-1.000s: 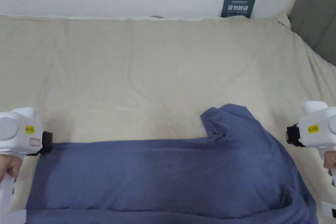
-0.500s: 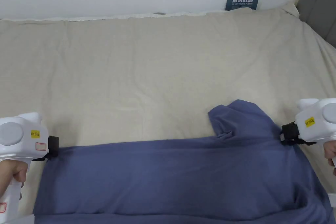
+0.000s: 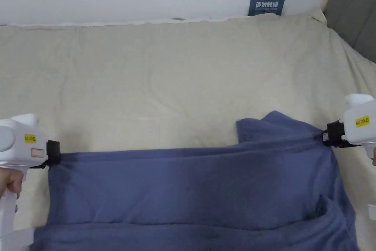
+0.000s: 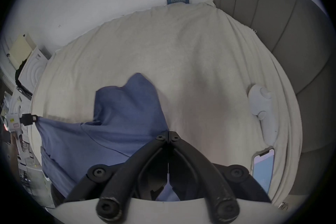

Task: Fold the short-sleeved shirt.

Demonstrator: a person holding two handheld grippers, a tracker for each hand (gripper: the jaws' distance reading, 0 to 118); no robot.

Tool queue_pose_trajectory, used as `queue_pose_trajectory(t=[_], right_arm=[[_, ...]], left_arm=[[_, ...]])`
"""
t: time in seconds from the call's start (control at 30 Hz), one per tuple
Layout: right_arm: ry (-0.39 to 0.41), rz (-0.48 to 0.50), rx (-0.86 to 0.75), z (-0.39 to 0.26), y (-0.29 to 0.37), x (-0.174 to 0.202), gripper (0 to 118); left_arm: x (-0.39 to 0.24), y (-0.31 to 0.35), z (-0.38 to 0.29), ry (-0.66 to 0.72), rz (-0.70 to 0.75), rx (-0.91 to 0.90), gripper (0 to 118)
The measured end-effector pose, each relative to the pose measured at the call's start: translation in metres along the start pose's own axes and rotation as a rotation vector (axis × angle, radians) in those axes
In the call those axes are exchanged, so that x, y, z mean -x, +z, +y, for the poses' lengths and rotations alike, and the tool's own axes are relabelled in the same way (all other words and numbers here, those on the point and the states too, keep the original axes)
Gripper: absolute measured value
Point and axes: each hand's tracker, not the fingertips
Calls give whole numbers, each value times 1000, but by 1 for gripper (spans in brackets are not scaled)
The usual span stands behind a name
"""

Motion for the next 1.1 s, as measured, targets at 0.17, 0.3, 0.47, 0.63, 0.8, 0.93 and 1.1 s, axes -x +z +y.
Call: queue_pose_trajectory(t=[0.17, 0.3, 0.47, 0.63, 0.8, 0.93, 1.1], right_arm=[[-8, 19, -58, -19, 46, -1, 0], [3, 25, -88, -45, 77, -2, 0], [-7, 43, -117, -87, 106, -4, 0], [-8, 61, -128, -138, 127, -10, 0], [-24, 70, -118, -187, 135, -17, 0], [-34, 76, -101, -219, 130, -23, 0], [-68, 79, -54, -244, 112, -29, 0]], left_arm=[[1, 41, -16, 6, -17, -43, 4], [7, 73, -39, 12, -35, -77, 4], [19, 101, -78, 9, -48, -96, 4], [31, 124, -124, 8, -64, -103, 4], [31, 145, -175, -29, -46, -140, 4], [33, 152, -210, -62, -40, -176, 4], [43, 134, -241, -22, -42, -91, 4]])
